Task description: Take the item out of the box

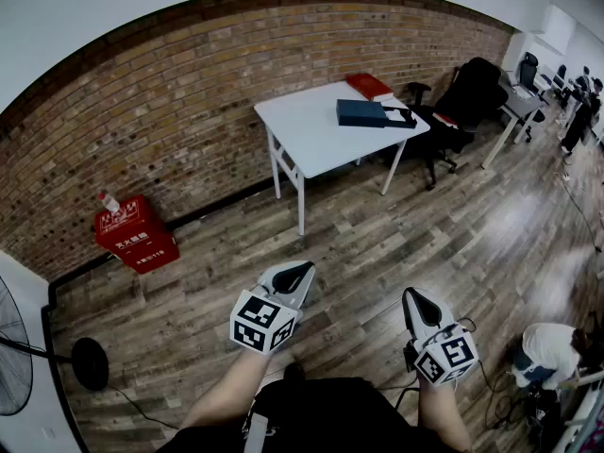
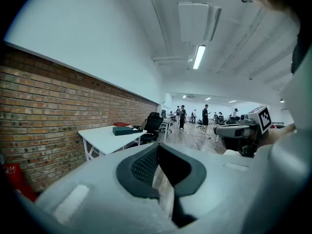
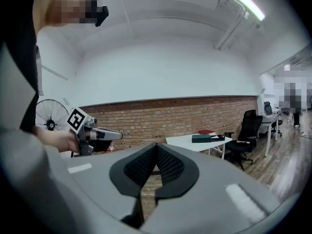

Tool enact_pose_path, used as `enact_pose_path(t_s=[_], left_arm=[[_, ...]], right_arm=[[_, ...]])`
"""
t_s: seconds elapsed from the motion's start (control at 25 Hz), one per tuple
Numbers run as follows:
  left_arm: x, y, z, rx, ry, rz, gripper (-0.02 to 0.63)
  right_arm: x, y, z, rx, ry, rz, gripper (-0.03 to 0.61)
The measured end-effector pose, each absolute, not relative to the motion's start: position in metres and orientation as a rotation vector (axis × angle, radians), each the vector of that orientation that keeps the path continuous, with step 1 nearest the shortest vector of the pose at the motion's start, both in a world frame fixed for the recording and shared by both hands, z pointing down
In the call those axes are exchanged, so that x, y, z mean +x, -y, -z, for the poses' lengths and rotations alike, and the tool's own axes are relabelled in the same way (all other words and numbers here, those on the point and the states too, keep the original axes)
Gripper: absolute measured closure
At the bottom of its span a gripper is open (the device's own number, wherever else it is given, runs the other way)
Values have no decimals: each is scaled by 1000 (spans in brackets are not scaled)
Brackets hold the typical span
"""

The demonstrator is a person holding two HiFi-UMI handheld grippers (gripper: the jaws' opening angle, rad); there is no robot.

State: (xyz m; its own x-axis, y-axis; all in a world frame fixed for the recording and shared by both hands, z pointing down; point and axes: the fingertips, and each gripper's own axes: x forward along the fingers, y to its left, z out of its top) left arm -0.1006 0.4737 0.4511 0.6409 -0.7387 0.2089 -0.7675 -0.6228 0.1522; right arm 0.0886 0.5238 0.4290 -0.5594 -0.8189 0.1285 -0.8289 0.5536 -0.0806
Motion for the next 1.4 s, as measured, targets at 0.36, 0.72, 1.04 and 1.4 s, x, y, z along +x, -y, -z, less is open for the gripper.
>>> enact_pose_path(t_s=[0.36, 0.72, 1.04, 1.4], left_arm=[[-131, -461, -458, 2652, 1175, -198, 614], [-157, -456, -462, 2656, 1129, -187, 614], [-175, -451, -462, 2649, 1135, -178, 614], [-174, -420, -475, 2611, 1139, -206, 614]], right_arm=[[50, -510, -440, 1451, 2683, -229, 580], [6, -502, -438, 1412, 2700, -259, 580], [-23, -494, -444, 1336, 2723, -321, 578], [-22, -457, -471, 1302, 2714, -472, 578]])
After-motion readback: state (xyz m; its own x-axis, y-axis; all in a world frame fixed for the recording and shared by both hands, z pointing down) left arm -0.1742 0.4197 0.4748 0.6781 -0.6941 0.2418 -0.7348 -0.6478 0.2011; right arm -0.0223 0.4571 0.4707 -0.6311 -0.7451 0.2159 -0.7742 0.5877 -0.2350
